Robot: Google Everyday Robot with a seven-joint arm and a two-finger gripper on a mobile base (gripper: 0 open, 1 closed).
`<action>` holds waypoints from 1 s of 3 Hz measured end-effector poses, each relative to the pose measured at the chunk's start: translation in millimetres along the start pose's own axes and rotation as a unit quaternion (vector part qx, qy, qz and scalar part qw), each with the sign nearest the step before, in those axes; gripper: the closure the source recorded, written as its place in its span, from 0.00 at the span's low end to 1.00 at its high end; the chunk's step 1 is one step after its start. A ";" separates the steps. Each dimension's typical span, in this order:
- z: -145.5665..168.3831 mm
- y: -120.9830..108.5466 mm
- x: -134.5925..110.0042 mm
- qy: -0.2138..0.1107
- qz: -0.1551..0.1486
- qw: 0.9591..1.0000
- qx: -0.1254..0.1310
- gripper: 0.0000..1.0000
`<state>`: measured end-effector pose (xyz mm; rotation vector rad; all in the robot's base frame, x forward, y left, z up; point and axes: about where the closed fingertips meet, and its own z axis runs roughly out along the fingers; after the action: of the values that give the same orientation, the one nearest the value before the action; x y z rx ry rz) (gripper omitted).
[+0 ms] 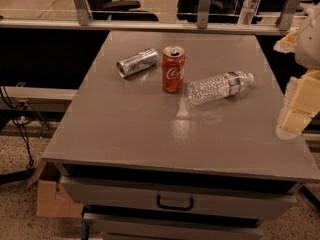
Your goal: Pick coke can
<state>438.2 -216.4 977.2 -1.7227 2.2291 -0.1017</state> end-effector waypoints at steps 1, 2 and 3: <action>0.0 0.0 0.0 0.000 0.000 1.000 0.000 0.00; 13.9 -29.5 -8.4 -0.094 0.082 0.992 0.029 0.00; 28.2 -64.1 -24.8 -0.185 0.140 0.971 0.050 0.00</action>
Offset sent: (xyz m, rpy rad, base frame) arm 0.0456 0.0007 -0.0111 0.3036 -0.1005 -0.1971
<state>511.7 -206.1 971.6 -1.2406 2.1150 0.1590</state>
